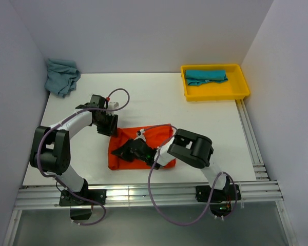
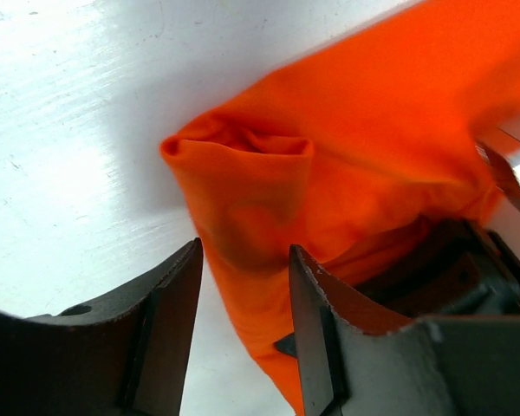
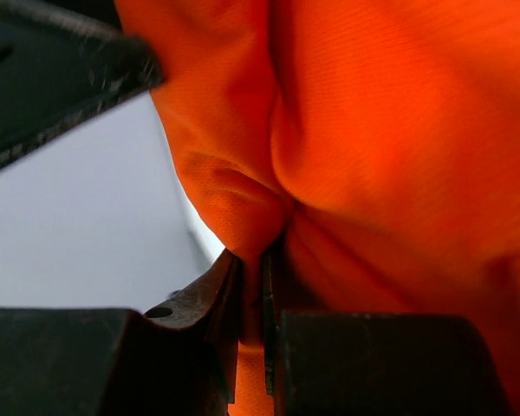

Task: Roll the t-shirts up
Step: Roll the tshirt

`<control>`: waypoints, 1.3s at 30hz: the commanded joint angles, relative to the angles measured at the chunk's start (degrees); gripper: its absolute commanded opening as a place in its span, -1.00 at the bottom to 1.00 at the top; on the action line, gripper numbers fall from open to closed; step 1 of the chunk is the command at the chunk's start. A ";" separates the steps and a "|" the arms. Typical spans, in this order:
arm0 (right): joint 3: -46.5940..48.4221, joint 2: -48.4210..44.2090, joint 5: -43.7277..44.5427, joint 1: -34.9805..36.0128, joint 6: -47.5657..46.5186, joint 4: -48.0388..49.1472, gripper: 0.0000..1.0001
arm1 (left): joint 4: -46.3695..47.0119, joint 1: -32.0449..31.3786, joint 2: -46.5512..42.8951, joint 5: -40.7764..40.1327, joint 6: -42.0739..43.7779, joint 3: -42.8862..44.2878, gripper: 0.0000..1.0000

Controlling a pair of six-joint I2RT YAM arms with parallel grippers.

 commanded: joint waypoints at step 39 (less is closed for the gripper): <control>40.70 -2.37 28.02 8.83 -9.76 -82.05 0.15 | -1.01 -0.37 1.98 -0.30 0.13 1.42 -0.99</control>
